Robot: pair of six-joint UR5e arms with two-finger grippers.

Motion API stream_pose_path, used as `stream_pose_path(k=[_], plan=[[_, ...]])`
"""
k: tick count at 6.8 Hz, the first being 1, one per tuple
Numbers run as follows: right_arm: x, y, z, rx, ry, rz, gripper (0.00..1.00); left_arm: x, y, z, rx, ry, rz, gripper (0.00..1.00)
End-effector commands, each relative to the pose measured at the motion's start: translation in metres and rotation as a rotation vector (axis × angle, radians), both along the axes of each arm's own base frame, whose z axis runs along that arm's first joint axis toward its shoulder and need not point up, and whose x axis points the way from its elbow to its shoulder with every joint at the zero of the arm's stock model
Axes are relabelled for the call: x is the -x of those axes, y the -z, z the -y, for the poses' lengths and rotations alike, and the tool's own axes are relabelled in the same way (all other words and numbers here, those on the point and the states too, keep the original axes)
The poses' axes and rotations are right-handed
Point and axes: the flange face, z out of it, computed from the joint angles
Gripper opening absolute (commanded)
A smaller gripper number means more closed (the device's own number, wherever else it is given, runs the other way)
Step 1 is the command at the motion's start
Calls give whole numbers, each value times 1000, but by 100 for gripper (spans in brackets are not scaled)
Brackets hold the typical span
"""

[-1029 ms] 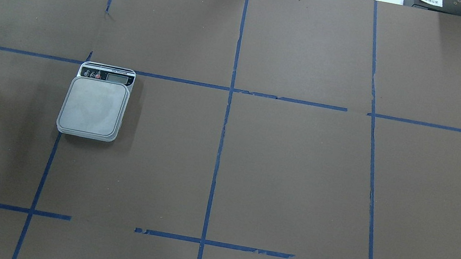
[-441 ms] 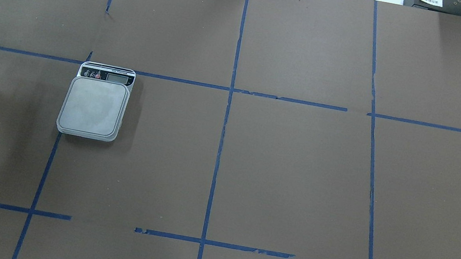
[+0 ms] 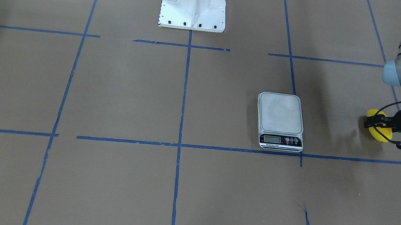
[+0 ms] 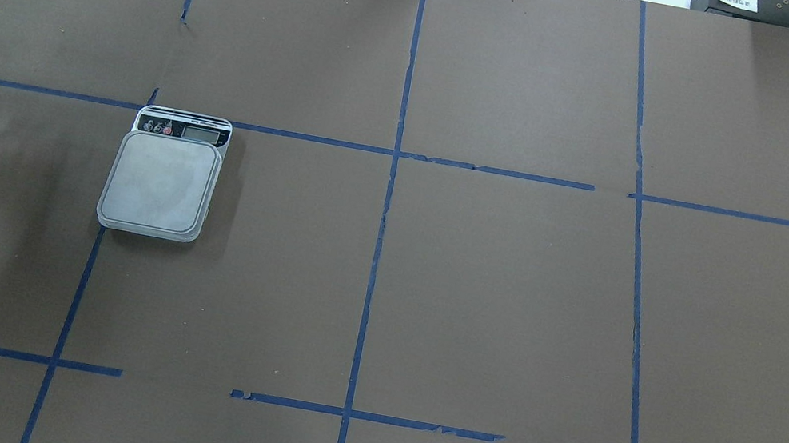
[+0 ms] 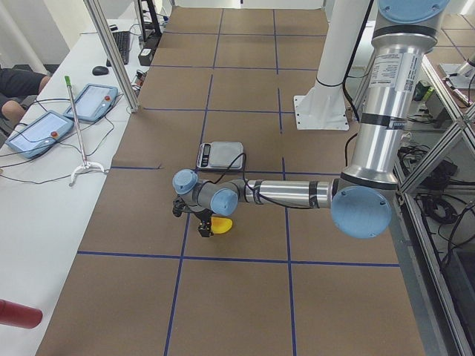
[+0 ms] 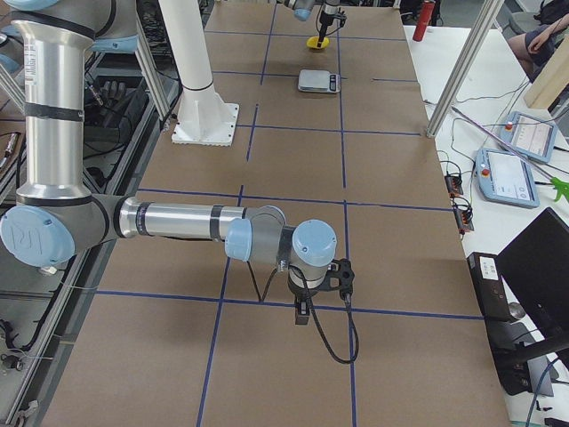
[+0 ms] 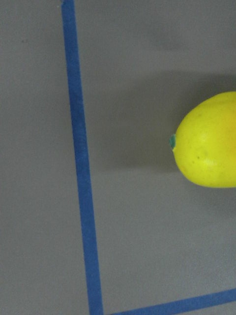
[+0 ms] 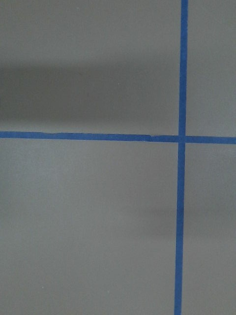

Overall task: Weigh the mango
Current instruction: 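Lower the left gripper onto the yellow mango and close it, then lift the mango with the left gripper and carry it over the scale tray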

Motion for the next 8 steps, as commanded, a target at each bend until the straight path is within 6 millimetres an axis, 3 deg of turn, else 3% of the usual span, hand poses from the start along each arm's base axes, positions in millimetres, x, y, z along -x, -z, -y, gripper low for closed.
stream_pose_path(k=[1, 2, 3, 4, 5, 6, 7, 8], plan=[[0, 0, 0, 0, 0, 0, 100, -3, 1, -3, 14, -8, -20, 0], [0, 0, 0, 0, 0, 0, 100, -7, 25, -3, 16, -17, -77, 0], [0, 1, 1, -1, 0, 0, 100, -11, 70, -2, 53, -6, -110, 0], [0, 0, 0, 0, 0, 0, 100, -15, 140, 5, 61, 73, -129, 0], [0, 0, 0, 0, 0, 0, 100, -54, 197, 14, 73, 99, -146, 0], [0, 0, 0, 0, 0, 0, 100, -109, 229, 4, 86, 50, -157, 0], [0, 0, 0, 0, 0, 0, 100, -157, 249, -9, 57, 8, -137, 0], [0, 0, 0, 0, 0, 0, 100, -182, 253, -14, 9, 13, -89, 0]])
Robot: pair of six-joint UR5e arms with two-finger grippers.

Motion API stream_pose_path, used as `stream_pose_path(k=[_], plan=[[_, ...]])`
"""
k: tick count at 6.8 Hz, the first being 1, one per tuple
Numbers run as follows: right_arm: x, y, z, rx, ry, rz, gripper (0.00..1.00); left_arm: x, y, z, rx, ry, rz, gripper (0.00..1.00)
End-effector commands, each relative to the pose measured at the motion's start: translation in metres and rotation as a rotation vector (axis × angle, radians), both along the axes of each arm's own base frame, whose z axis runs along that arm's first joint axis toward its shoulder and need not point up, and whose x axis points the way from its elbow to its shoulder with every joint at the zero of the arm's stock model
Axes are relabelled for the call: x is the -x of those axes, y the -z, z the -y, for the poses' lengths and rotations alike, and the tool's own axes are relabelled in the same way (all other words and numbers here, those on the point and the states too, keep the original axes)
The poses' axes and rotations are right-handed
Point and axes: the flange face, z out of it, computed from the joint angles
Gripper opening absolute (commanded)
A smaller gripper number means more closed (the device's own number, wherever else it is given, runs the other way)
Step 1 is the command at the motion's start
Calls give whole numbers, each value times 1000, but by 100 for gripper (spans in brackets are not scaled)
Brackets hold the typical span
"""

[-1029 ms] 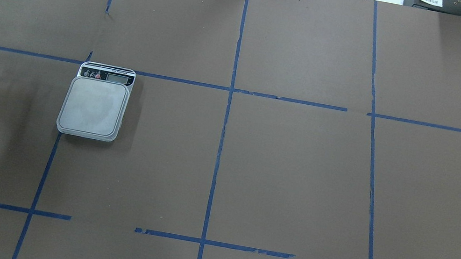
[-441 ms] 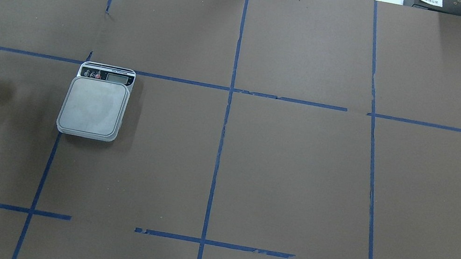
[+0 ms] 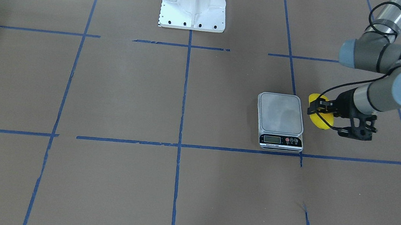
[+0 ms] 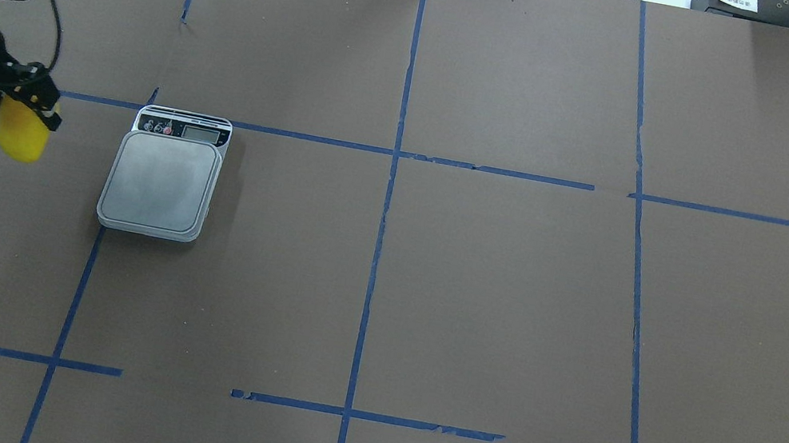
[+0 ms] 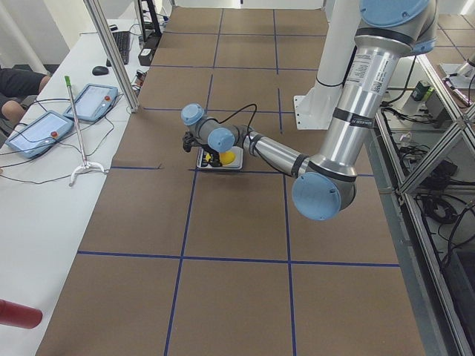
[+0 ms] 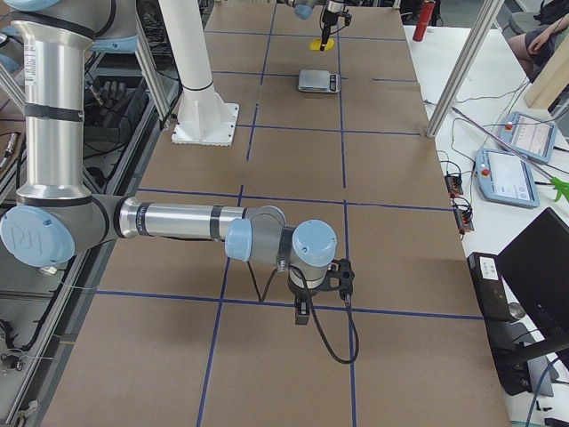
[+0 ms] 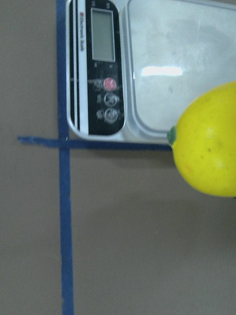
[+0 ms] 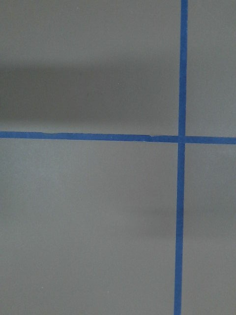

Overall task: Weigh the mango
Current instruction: 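Lift the mango with the left gripper and carry it over the scale tray, then lower the mango onto the scale tray and open the left gripper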

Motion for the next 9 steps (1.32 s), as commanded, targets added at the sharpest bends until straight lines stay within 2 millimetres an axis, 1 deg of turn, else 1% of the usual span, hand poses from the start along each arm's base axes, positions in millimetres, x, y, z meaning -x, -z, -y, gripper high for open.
stream_pose_path(k=[1, 2, 3, 4, 6, 7, 8, 9], plan=[[0, 0, 0, 0, 0, 0, 100, -37, 15, -11, -45, -13, 31, 0], [0, 1, 1, -2, 0, 0, 100, -38, 16, -10, -51, -15, 28, 0], [0, 0, 0, 0, 0, 0, 100, -42, 23, -9, -62, -20, 19, 0], [0, 0, 0, 0, 0, 0, 100, -56, 32, -10, -67, -35, 11, 0], [0, 0, 0, 0, 0, 0, 100, -58, 27, -10, -66, -41, 17, 0], [0, 0, 0, 0, 0, 0, 100, -57, 24, -10, -63, -42, 20, 20], [0, 0, 0, 0, 0, 0, 100, -58, 24, -10, -63, -42, 20, 99], [0, 0, 0, 0, 0, 0, 100, -57, 24, -10, -62, -41, 20, 100]])
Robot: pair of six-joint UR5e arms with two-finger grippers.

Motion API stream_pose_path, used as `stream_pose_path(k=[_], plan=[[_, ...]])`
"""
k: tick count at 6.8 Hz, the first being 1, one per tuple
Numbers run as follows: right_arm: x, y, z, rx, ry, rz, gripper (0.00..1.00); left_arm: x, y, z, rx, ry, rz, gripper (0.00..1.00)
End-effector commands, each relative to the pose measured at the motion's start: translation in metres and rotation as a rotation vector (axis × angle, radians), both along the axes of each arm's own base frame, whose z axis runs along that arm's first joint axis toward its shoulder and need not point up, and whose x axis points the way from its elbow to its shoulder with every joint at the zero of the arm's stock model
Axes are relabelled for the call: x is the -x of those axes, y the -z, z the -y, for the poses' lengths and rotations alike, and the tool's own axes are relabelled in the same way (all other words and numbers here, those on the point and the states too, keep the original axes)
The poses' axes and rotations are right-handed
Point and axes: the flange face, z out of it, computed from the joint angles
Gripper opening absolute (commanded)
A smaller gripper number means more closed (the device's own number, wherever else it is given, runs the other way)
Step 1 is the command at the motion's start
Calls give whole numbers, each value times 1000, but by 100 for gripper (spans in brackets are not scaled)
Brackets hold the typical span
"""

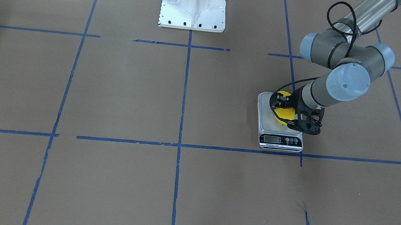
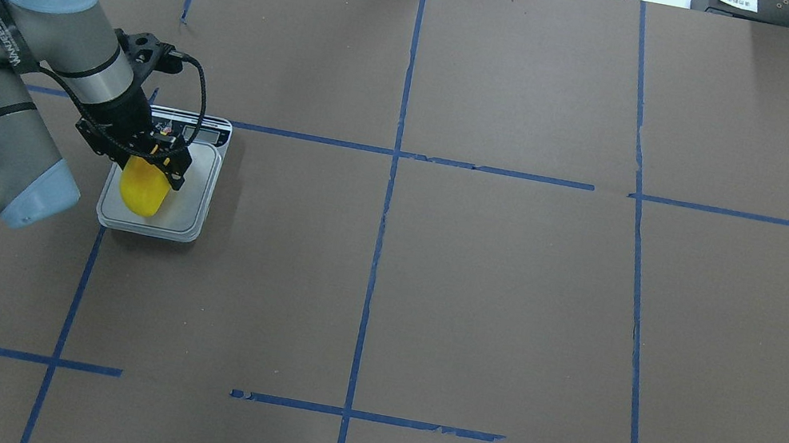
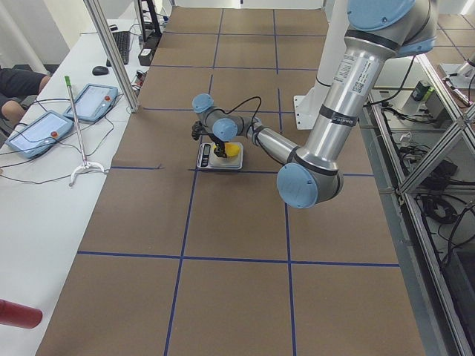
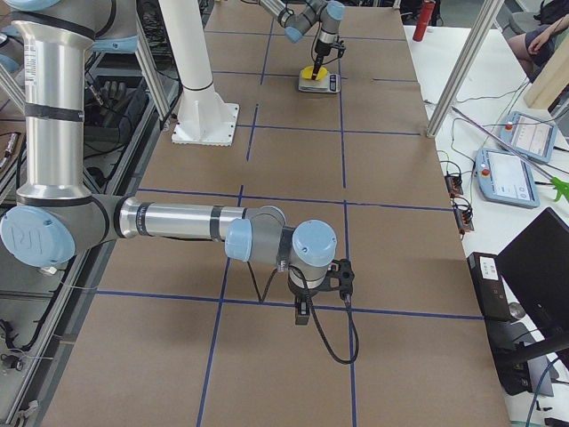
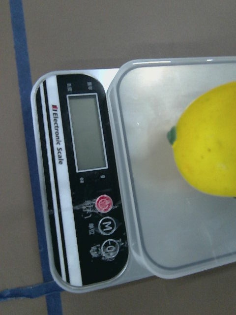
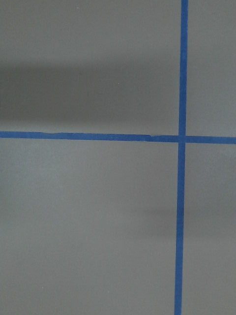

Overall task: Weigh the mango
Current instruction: 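Lower the mango onto the scale tray and open the left gripper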

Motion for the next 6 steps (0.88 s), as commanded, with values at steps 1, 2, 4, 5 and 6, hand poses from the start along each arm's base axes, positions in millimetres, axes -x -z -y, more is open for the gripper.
stream_pose_path(k=[1, 2, 4, 5, 6], plan=[[0, 0, 0, 0, 0, 0, 100, 0, 0, 0, 7, 6, 1, 100], [0, 1, 1, -2, 0, 0, 100, 7, 5, 2, 4, 18, -3, 100], [0, 0, 0, 0, 0, 0, 100, 65, 30, 16, -31, 98, -36, 100], [0, 0, 0, 0, 0, 0, 100, 94, 30, 18, -31, 130, -26, 100], [0, 0, 0, 0, 0, 0, 100, 137, -10, 20, -49, 135, 2, 100]])
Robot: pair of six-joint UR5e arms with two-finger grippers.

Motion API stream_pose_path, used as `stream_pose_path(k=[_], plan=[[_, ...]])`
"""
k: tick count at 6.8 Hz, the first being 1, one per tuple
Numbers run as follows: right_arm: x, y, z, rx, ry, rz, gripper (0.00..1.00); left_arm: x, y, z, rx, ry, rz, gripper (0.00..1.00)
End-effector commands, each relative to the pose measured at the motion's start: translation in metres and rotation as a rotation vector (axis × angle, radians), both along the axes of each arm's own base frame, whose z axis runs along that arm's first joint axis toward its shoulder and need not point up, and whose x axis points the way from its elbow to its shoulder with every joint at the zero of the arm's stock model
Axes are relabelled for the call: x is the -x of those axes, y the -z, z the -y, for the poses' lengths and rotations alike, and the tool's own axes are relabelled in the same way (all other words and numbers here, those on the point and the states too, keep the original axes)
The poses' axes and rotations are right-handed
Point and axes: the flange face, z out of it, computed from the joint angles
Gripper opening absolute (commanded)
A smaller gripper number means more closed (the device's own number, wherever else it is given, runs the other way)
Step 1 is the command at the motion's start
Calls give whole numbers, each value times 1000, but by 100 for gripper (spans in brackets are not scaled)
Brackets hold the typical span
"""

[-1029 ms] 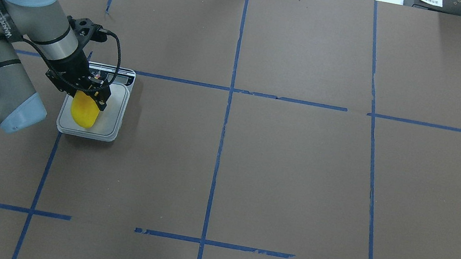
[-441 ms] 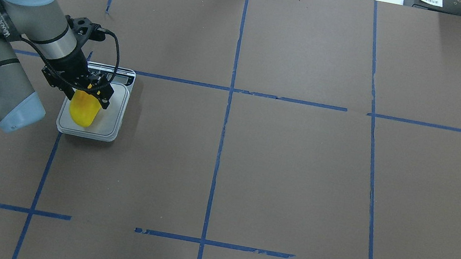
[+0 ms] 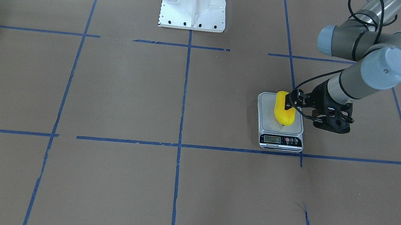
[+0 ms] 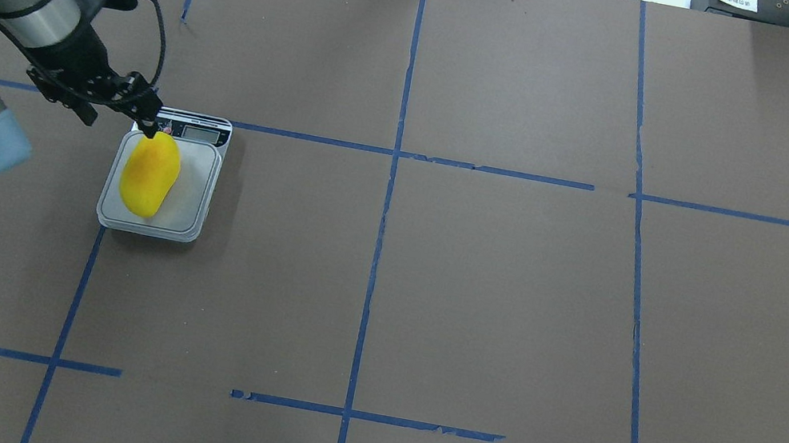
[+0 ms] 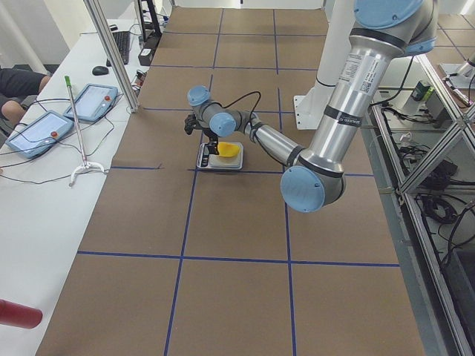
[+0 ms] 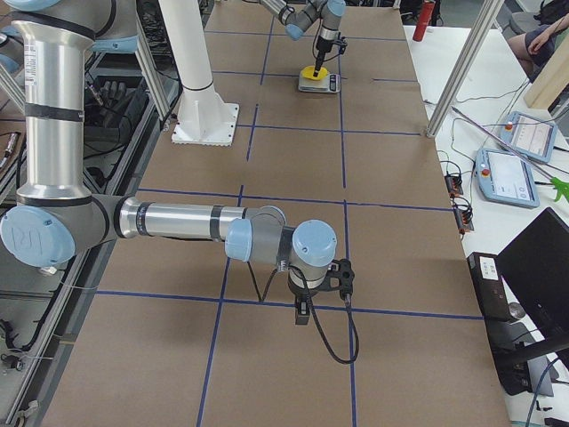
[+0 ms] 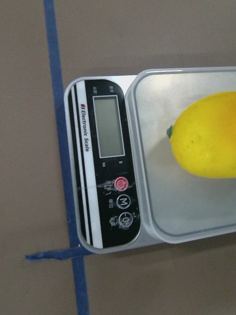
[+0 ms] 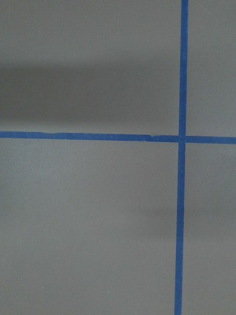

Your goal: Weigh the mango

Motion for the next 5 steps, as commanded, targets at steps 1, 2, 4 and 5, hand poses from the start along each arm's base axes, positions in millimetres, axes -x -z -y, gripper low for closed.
stream_pose_path(k=[1, 2, 4, 5], plan=[[0, 1, 1, -2, 0, 0, 100, 104, -86, 3, -78, -11, 62, 100], [0, 1, 1, -2, 0, 0, 100, 161, -138, -9, -111, -29, 92, 100], [0, 0, 0, 0, 0, 0, 100, 267, -226, -40, -73, 22, 135, 100], [0, 1, 1, -2, 0, 0, 100, 305, -258, -49, -55, 48, 144, 100]])
